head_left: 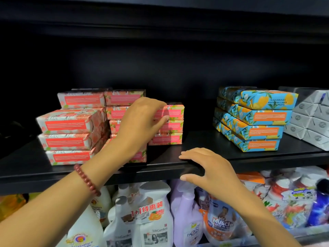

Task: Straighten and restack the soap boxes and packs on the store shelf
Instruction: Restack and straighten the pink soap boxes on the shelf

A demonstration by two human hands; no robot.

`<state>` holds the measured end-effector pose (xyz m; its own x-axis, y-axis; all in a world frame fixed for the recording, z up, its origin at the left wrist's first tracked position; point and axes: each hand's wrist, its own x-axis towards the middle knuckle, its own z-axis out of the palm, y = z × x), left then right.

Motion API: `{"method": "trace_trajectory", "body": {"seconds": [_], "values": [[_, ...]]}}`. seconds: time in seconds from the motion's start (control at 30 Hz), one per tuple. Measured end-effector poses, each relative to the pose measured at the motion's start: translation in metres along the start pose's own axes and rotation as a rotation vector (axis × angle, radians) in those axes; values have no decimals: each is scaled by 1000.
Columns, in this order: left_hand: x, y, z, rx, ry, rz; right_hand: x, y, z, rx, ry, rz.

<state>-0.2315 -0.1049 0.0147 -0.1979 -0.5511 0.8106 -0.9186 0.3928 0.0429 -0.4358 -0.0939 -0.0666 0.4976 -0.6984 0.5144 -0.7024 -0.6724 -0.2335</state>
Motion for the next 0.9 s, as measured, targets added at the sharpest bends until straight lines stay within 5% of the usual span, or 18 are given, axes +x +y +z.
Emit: {"method": "trace_trajectory", "body": {"seconds": [0.33,0.67,0.9], "values": [[-120,-35,-53,-125,174,-128,40,-42,-1,394,186,-16],[-154,-52,-46,-9,78,-239,100,-85,34,-32,-167,-150],[-154,-53,-47,-22,70,-240,101,-87,37,87,-205,-79]]}}
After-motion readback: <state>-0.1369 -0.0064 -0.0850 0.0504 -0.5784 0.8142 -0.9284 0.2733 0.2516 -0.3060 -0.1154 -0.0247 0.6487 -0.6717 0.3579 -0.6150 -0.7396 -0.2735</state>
